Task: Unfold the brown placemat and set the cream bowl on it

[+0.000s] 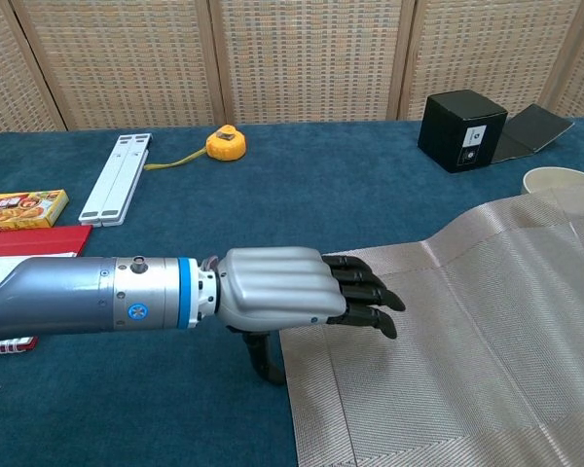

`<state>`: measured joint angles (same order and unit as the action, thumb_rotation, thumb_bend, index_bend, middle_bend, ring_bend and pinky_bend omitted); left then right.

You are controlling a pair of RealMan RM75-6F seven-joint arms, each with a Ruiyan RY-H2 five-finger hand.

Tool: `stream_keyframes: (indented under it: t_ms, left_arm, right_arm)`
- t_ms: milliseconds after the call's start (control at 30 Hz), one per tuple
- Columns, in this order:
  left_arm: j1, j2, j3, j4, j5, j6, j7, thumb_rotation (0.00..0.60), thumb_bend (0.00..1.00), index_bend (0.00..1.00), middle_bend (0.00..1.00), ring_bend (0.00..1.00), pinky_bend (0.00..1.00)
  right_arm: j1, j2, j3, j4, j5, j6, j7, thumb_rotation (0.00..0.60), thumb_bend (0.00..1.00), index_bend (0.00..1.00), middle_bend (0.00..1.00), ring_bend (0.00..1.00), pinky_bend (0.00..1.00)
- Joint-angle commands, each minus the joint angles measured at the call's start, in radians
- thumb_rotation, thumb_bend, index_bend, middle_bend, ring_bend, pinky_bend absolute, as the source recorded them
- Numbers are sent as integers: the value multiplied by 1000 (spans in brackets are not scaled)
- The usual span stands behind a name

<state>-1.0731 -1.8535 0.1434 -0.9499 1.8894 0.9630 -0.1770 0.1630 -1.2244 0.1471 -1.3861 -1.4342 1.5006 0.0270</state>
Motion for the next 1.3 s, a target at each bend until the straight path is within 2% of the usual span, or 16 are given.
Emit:
stream_keyframes:
  t_ms: [33,100,267,567,800,1133,1300]
  left_arm:
    - [-2,0,1,-1,-3,0,3,600,111,148,0,0,0]
    - [-3,3,1,-5,-7,0,3,600,217,160,0,0,0]
    - [-5,8,2,-12,-15,3,0,600,355,183,0,0,0]
    - [-2,7,1,-6,-27,16,7,600,367,207,0,0,0]
    - [1,-1,-2,1,-39,23,-7,600,412,374,0,0,0]
    - [-3,-14,-8,9,-51,16,-3,600,552,431,0,0,0]
    - [0,-20,-9,17,-55,20,4,600,549,541,0,0,0]
  right_arm:
    - [-1,1,0,-2,-2,0,2,600,0,0,0,0,0]
    - [-2,4,0,-4,-2,0,4,600,0,0,0,0,0]
    - [-4,8,1,-10,-8,3,12,600,0,0,0,0,0]
    - [-5,11,-1,-16,-17,3,16,600,0,0,0,0,0]
    - [-8,13,-1,-21,-22,9,15,600,0,0,0,0,0]
    - [-9,17,-1,-25,-27,9,19,600,0,0,0,0,0]
    - [-10,19,-1,-27,-29,11,23,600,0,0,0,0,0]
